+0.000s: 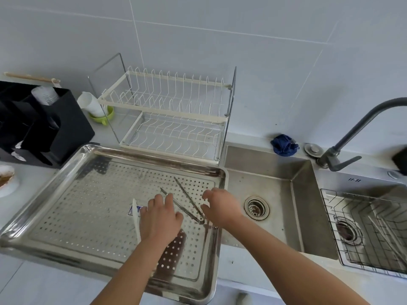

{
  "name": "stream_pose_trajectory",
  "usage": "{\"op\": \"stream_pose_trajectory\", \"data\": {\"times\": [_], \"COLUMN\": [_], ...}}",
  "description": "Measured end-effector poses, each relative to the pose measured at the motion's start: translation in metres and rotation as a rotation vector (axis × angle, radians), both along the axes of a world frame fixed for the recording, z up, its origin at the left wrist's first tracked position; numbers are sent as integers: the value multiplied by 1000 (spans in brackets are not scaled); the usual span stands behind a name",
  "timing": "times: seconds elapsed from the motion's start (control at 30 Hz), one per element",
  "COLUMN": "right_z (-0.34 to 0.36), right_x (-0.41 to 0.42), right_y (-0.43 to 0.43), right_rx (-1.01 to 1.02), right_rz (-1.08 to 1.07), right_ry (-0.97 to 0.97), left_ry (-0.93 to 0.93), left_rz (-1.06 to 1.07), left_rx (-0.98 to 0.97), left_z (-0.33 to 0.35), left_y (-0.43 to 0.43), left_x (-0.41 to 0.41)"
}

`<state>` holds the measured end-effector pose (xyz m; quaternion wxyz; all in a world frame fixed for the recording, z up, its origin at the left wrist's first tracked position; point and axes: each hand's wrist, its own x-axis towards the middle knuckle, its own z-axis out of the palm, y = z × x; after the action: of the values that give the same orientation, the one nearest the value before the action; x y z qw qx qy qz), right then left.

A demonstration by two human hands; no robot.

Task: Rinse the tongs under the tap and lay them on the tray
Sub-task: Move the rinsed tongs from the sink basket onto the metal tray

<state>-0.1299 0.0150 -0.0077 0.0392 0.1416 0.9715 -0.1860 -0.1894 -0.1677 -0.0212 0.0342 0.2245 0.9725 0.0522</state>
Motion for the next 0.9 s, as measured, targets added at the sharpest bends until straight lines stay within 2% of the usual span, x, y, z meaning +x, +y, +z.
{"op": "stream_pose_trajectory", "data": {"times": [0.4, 0.9], "right_z": [18, 18], "right_x": [85, 283], "right_y": [79, 260], "right_rx": [-18, -3], "right_rz": [-157, -430], "right_ry": [90, 67], "left_ry": [65, 45], "left_rz": [-182, -371], "left_rx": [25, 117], "left_z": [25, 34], "left_y": [98, 282], "left_x": [58, 221]}}
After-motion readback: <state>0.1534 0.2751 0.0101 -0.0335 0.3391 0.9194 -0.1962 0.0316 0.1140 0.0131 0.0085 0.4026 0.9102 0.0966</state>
